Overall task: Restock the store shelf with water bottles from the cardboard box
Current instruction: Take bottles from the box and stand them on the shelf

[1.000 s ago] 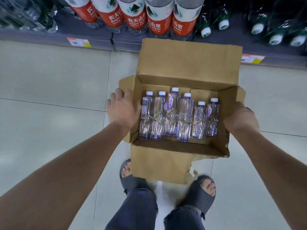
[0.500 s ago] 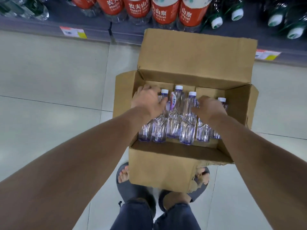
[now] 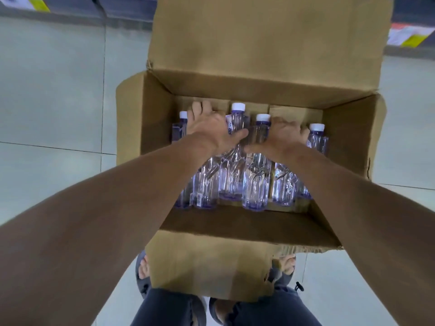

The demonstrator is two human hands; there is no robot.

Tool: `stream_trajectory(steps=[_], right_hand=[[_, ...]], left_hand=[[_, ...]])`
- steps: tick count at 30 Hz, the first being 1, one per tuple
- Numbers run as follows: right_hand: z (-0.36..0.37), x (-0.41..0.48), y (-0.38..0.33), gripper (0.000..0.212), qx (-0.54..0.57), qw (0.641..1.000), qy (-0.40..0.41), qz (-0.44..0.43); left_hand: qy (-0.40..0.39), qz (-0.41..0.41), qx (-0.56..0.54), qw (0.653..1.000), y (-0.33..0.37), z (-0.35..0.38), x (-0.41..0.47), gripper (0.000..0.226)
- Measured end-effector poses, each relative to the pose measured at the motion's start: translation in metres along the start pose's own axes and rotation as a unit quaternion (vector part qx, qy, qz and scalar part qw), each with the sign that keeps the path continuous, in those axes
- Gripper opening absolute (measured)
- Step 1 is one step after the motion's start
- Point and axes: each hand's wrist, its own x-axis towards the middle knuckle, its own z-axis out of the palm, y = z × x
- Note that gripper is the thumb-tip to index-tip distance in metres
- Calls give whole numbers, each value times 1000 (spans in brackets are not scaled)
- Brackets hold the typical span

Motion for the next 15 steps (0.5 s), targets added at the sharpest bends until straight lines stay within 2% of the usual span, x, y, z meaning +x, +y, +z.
stream_trajectory(steps=[3, 8, 12, 13, 15], right_hand=[[8, 3, 2, 104, 36, 999, 4, 13], [11, -13, 7, 91, 146, 988, 47, 11], [13, -37, 8, 85, 169, 982, 85, -18], [11, -44, 9, 82, 184, 980, 79, -24], [4, -56, 13, 63, 274, 961, 33, -18]], left_hand=[[-10, -6, 19, 1000, 16, -2, 4, 107], [-32, -47, -61, 997, 18, -3, 2, 101], [40, -26, -115, 992, 11, 2, -17, 106], [58, -20, -132, 989, 9, 3, -24, 105], [73, -9, -176, 982, 5, 3, -39, 97]])
